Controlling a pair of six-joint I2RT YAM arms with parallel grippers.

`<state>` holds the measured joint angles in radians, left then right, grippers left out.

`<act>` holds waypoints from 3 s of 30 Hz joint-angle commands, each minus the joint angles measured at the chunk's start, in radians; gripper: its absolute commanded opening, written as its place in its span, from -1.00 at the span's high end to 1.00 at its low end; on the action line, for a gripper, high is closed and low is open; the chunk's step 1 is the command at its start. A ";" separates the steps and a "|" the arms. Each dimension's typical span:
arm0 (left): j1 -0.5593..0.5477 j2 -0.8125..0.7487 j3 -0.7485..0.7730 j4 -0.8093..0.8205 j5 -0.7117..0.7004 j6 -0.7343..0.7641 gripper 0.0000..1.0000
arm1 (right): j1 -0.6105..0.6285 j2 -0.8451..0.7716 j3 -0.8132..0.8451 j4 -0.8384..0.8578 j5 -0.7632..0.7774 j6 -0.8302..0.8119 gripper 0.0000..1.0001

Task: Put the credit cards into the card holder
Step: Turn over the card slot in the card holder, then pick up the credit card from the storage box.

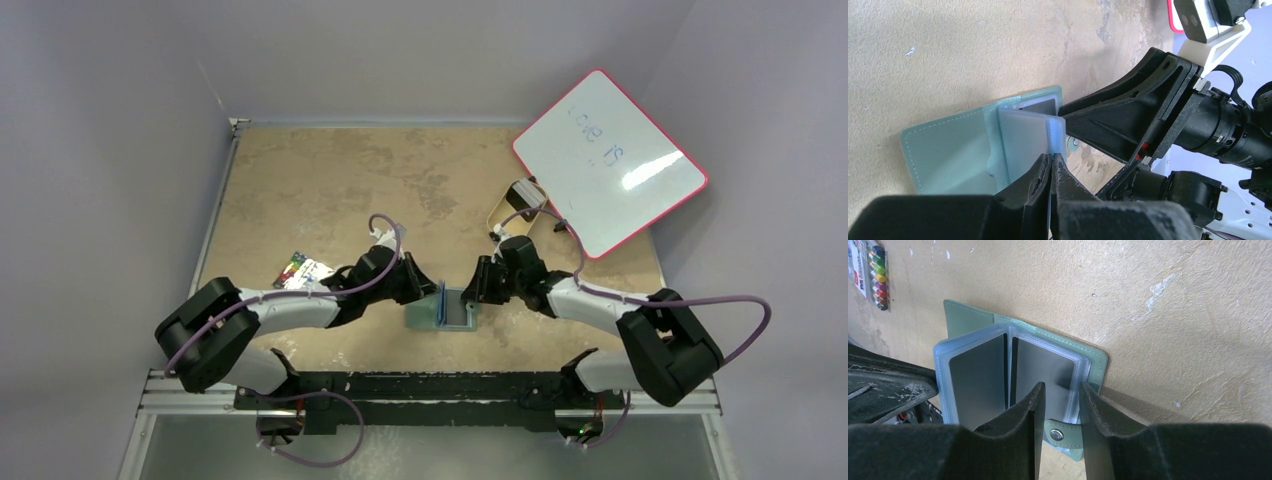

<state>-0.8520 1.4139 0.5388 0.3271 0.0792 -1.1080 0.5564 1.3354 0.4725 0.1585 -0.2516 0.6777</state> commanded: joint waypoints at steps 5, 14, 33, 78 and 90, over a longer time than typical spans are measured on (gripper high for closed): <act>-0.001 0.009 -0.024 0.076 0.009 -0.006 1.00 | 0.005 -0.052 0.021 -0.029 0.029 -0.010 0.33; -0.001 0.010 0.003 -0.031 -0.049 0.026 1.00 | 0.006 -0.126 0.094 -0.163 0.092 -0.033 0.26; -0.004 -0.024 0.081 -0.239 -0.161 0.087 0.92 | 0.005 -0.141 0.243 -0.188 0.153 -0.068 0.18; -0.007 -0.554 0.289 -0.891 -0.428 0.407 -0.38 | -0.208 0.654 0.985 -0.427 1.000 -0.782 -0.13; -0.007 -0.571 0.285 -0.887 -0.421 0.406 -0.39 | -0.211 0.655 1.026 -0.452 1.008 -0.790 0.13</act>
<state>-0.8539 0.8570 0.7830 -0.5678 -0.3286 -0.7197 0.3550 2.0121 1.4490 -0.2955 0.6968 -0.0963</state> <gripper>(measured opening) 0.694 0.454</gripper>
